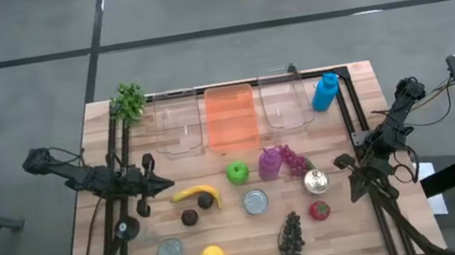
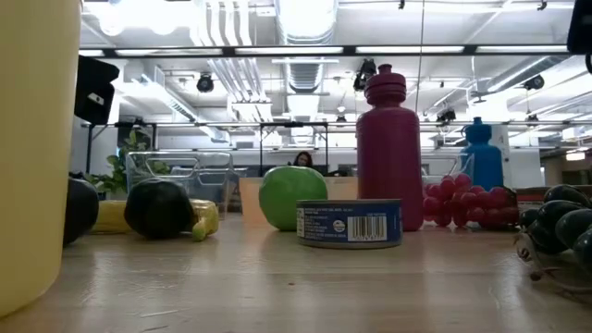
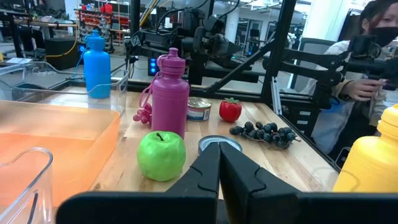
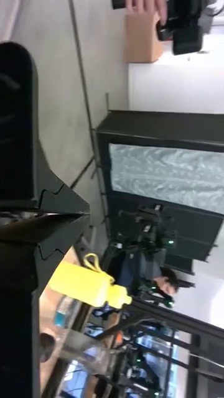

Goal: Pick & Place Food Item
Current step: Put the blue water bottle into the right transparent bin

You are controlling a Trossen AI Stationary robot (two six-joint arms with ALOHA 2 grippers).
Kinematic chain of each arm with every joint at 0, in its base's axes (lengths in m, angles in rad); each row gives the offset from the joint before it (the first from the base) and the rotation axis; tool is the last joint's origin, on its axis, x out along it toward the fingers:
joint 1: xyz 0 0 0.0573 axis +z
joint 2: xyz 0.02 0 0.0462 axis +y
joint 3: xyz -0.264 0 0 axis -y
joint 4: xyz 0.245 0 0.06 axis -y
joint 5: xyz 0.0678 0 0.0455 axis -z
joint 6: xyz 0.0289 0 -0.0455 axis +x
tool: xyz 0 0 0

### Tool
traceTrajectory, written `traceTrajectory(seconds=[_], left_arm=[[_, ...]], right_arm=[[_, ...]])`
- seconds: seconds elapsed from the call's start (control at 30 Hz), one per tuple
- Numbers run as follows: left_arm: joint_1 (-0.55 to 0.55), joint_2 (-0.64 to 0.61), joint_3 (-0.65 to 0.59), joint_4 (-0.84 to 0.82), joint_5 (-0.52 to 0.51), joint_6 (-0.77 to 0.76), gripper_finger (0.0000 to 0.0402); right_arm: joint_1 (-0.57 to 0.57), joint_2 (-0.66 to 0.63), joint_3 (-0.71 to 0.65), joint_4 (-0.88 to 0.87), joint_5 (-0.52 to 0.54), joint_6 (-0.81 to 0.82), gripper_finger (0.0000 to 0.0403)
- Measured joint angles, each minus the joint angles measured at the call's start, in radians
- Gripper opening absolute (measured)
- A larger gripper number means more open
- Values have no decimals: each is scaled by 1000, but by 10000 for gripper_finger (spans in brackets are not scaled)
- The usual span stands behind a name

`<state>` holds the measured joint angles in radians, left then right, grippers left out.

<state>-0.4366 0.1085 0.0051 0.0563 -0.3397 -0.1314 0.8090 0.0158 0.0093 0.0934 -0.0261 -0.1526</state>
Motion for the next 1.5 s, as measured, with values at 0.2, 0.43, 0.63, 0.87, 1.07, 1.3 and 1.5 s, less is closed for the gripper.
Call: traceTrajectory(seconds=[0.2, 0.43, 0.63, 0.87, 1.07, 1.3, 1.5], left_arm=[[0, 0, 0, 0, 0, 0, 10], [0, 0, 0, 0, 0, 0, 10], [0, 0, 0, 0, 0, 0, 10], [0, 0, 0, 0, 0, 0, 10], [0, 0, 0, 0, 0, 0, 10], [0, 0, 0, 0, 0, 0, 10], [0, 0, 0, 0, 0, 0, 10]], right_arm=[[0, 0, 0, 101, 2, -27, 8], [0, 0, 0, 266, 3, -51, 8], [0, 0, 0, 379, 48, -145, 8], [0, 0, 0, 397, 321, -246, 8], [0, 0, 0, 411, 401, -336, 8], [0, 0, 0, 407, 455, -296, 8], [0, 0, 0, 407, 485, -307, 8]])
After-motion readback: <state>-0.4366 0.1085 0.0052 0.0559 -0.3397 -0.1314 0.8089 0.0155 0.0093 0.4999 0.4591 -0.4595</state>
